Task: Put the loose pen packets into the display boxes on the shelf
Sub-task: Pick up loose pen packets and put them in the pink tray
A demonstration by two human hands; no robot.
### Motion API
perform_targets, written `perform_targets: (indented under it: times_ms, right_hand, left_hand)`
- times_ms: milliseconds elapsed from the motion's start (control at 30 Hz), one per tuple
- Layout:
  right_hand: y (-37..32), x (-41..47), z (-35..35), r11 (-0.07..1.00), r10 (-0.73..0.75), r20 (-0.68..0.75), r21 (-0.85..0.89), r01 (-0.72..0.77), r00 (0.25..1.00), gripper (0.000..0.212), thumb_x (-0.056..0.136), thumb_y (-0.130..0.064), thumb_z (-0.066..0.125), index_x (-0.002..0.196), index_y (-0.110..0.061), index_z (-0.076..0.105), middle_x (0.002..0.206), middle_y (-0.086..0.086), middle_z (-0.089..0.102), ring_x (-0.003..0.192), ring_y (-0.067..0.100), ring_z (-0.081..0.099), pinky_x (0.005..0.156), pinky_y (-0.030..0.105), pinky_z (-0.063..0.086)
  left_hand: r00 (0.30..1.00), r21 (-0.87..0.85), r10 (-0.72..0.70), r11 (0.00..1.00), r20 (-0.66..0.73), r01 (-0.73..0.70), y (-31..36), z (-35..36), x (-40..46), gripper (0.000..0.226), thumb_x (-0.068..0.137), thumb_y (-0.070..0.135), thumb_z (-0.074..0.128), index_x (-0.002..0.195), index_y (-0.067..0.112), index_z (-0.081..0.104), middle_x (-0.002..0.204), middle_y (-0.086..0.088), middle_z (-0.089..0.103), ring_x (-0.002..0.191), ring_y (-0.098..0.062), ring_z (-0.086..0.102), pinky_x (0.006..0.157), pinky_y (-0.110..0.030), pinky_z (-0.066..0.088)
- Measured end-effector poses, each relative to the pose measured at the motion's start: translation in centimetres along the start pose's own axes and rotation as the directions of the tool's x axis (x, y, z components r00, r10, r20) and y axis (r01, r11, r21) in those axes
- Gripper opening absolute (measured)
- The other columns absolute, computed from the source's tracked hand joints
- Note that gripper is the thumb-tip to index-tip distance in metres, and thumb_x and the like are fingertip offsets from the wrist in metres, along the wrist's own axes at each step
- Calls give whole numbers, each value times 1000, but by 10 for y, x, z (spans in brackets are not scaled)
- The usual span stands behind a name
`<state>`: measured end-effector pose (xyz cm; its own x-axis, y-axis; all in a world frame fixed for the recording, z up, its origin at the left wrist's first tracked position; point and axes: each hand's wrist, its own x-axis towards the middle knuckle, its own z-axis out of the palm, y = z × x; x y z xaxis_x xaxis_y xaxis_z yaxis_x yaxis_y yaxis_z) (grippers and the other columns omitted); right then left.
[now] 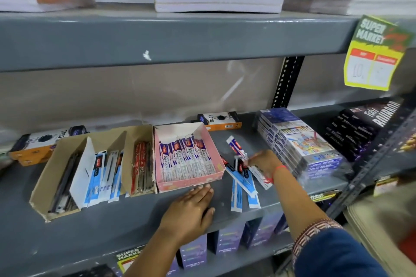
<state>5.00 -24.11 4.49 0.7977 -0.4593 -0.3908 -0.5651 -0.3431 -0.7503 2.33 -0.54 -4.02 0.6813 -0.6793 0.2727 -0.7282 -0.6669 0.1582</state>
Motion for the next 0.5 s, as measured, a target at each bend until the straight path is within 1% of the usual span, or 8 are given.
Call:
perform_targets:
  times_ms: [33,67,100,167,233,333,433,500]
  right_hand:
    - [-1,-3,-4,991,-11,23,137,8,1000,7,81,-2,67,78,2,61,57,19,64,40,3,53,47,15,52]
    - [-1,-6,-7,959,-26,49,283,11,998,17,82,1,65,69,-4,55,49,12,55,29,2,45,33,12,42]
    - [-3,-10,-9,906,-53,81,423,13,995,24,83,4,63,66,-8,51,50,7,54,30,3,46,30,11,37]
    - [-4,-18,-8,786,-129,117,617,30,985,25,83,6,62,67,-12,53,51,1,60,45,9,53,40,15,42]
    - [-7,-25,-5,721,-205,131,691,59,970,23,82,5,62,70,-14,57,52,-4,64,54,10,53,52,20,41]
    - [-9,-30,1,694,-275,148,714,90,950,21,83,3,61,73,-16,61,54,-7,69,55,7,58,55,18,44]
    - [-13,-34,6,683,-323,168,723,107,931,20,83,2,61,75,-16,63,58,-6,70,54,5,61,50,14,49]
    - [-15,-33,9,699,-320,180,708,104,930,19,83,2,62,75,-15,63,60,-5,71,55,5,62,54,15,50]
  left_hand:
    - [1000,-5,-8,1000,16,9,0,-1,0,70,97,44,5,109,19,69,115,3,66,102,-11,63,85,-24,46]
    - [1000,-7,-13,1000,22,13,0,-2,0,71,97,44,4,109,19,69,115,3,66,101,-11,63,84,-25,46]
    - [999,0,-12,1000,41,12,0,-3,1,70,97,44,5,109,19,69,114,3,66,101,-11,63,84,-24,46]
    - [997,-8,-21,1000,76,22,1,-5,0,64,98,43,11,107,21,71,113,5,67,99,-9,63,81,-22,48]
    - [994,-12,-49,999,102,51,2,-10,-1,65,97,45,11,104,22,72,110,7,68,96,-8,64,78,-20,48]
    - [986,-20,-101,994,132,105,3,-14,-5,73,97,47,4,103,20,72,108,5,69,96,-9,65,78,-21,48]
    - [975,-9,-145,989,170,149,2,-18,-11,76,97,48,3,102,19,72,108,5,69,96,-9,65,78,-21,48]
    - [974,6,-160,987,163,161,0,-17,-15,78,96,52,1,110,17,69,117,3,65,104,-11,61,85,-24,44]
